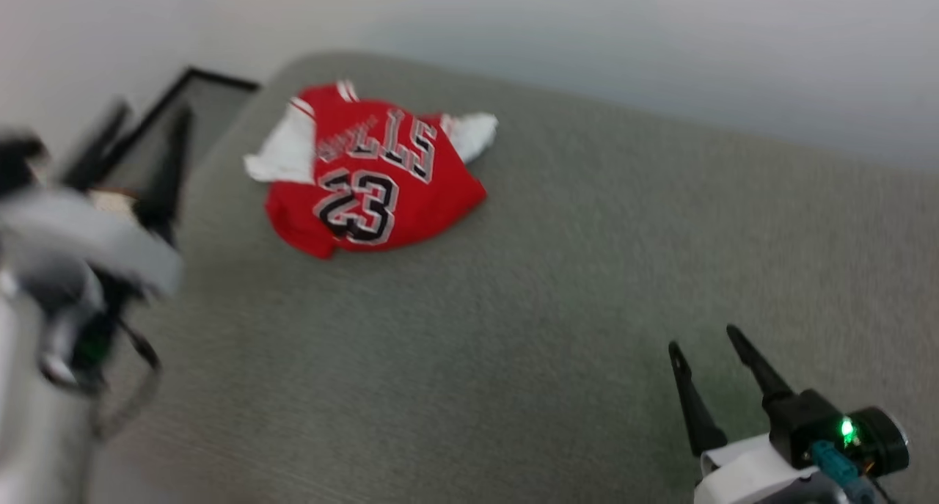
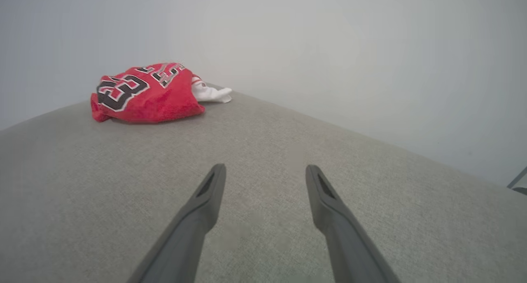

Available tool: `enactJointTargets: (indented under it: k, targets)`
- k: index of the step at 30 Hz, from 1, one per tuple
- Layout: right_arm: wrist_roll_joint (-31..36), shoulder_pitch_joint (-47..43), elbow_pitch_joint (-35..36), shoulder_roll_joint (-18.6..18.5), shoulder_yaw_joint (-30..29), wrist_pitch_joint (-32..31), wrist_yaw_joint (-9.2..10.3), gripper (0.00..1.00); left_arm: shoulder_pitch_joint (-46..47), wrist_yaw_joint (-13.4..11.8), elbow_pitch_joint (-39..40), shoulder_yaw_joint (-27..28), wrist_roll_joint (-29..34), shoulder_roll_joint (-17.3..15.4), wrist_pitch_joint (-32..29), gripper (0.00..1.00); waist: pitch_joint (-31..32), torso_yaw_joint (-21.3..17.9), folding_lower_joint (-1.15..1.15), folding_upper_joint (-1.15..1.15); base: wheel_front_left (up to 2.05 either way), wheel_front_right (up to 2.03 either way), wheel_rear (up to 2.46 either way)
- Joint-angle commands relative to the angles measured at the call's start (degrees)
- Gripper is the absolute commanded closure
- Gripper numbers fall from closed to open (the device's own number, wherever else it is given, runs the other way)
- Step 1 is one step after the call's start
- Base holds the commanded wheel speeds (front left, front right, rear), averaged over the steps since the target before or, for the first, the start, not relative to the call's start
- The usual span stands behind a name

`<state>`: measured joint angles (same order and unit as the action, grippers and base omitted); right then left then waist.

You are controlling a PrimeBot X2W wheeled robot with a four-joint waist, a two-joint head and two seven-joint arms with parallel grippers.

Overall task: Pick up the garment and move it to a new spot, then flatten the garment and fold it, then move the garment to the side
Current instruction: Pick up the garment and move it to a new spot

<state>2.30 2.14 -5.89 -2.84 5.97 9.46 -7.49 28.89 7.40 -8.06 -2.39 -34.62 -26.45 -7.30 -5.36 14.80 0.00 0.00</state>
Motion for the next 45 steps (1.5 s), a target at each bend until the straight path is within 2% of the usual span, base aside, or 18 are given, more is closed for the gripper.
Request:
enactJointTargets:
  k: [1,3,9,18,24,31,36,37,38,39,45]
  targets:
    - [0.43,1.22,0.65,-0.07,-0.13,-0.22,0.0,0.0,2.81,0.12,-0.74,-0.83,-1.55,-1.01,-0.59,0.0,-10.55,-6.48,0.0,0.0,0.0,0.0,0.0]
    - [1.11,1.85,1.82,-0.09,-0.51,-0.56,0.0,0.0,7.72,0.11,-2.74,-2.71,-3.84,-4.34,-2.51,0.0,-12.81,-7.28,0.0,0.0,0.0,0.0,0.0]
    - [2.12,3.29,5.11,-0.13,-1.1,-1.51,0.0,0.0,20.13,0.11,-9.39,-8.78,-12.99,-9.32,-9.33,0.0,-18.37,-9.59,0.0,0.0,0.0,0.0,0.0]
    - [2.57,2.02,10.02,-0.47,-1.59,-3.79,0.0,0.0,32.04,0.07,-24.64,-16.58,-20.5,-12.53,-23.63,0.0,-22.55,-12.44,0.0,0.0,0.0,0.0,0.0]
    - [2.4,0.83,13.3,-0.59,-1.71,-5.99,0.0,0.0,37.45,0.06,-33.92,-21.11,-20.64,-13.1,-33.26,0.0,-24.04,-13.34,0.0,0.0,0.0,0.0,0.0]
    - [1.84,0.96,16.83,-0.42,-1.6,-9.37,0.0,0.0,41.17,-1.46,-42.34,-26.05,-19.08,-10.99,-44.33,0.0,-26.29,-14.12,0.0,0.0,0.0,0.0,0.0]
    - [1.6,1.67,18.3,-0.24,-1.5,-10.56,0.0,0.0,40.82,-3.14,-46.52,-27.4,-18.41,-7.31,-43.56,0.0,-27.55,-14.63,0.0,0.0,0.0,0.0,0.0]
    - [1.48,1.79,18.41,-0.21,-1.52,-10.61,0.01,0.0,40.64,-2.97,-47.29,-27.2,-18.92,-6.31,-43.06,0.26,-27.6,-14.66,0.0,0.0,0.0,0.0,0.0]
    - [1.31,1.89,18.39,-0.18,-1.48,-10.66,0.01,0.0,40.54,-2.79,-47.82,-27.35,-18.78,-5.75,-42.51,0.87,-27.52,-14.71,0.0,0.0,0.0,0.0,0.0]
    - [1.14,1.95,18.22,-0.15,-1.48,-10.6,0.01,0.0,40.34,-2.37,-48.2,-27.7,-18.47,-5.4,-41.91,1.0,-27.28,-14.71,0.0,0.0,0.0,0.0,0.0]
    - [0.09,2.61,15.66,0.0,-1.13,-9.34,0.01,0.0,43.55,-1.55,-49.48,-26.76,-17.71,-7.05,-36.12,1.0,-22.93,-14.14,0.0,0.0,0.0,0.0,0.0]
